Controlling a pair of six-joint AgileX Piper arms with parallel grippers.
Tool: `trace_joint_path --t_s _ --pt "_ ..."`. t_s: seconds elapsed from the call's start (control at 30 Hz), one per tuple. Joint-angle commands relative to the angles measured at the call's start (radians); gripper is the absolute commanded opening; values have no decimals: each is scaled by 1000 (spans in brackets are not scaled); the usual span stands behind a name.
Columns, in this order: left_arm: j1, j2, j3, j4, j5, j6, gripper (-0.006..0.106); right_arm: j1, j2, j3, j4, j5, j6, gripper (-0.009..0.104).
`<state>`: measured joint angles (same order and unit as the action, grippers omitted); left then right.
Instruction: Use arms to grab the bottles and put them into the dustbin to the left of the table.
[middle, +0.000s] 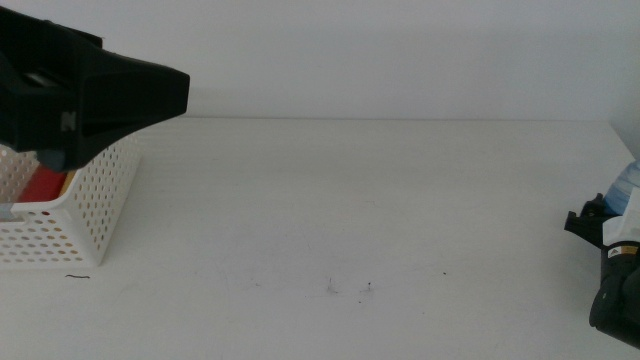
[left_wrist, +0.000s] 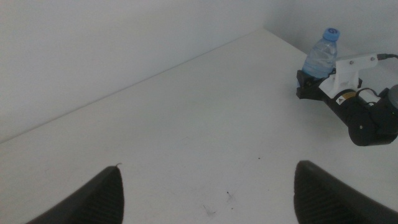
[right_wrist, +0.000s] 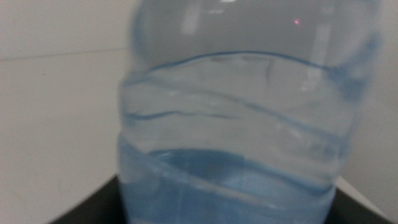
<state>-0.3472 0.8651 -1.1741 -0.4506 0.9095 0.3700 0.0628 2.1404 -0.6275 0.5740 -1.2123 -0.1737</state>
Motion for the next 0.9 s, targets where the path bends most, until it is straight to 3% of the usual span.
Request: trace_joint_path --t_s 0.0,0.13,0.2,0.33,0.5,0.57,0.73,0.87 --pt "-2 -4 -7 -3 -11 -1 94 -3 4 -12 -8 -9 -9 47" --pt "-2 -4 -7 7 -11 -1 94 -3 -1 -12 -58 -9 -28 -3" --pt "-2 -4 -7 7 -11 -1 94 2 -21 -12 -142 -9 -56 0" --pt "-2 -4 -7 7 -11 -1 94 39 -105 -35 -426 -9 -57 0" --pt "-2 -4 -7 7 -11 -1 94 160 -151 -216 -721 286 144 -2" --pt "-2 -4 -7 7 -11 -1 94 230 -132 -306 -812 356 207 -2" --pt "-2 -4 -7 7 -13 -3 94 358 -53 -500 -775 445 230 -2" --pt "-2 -4 -7 7 -13 -3 94 405 31 -626 -796 490 230 -2"
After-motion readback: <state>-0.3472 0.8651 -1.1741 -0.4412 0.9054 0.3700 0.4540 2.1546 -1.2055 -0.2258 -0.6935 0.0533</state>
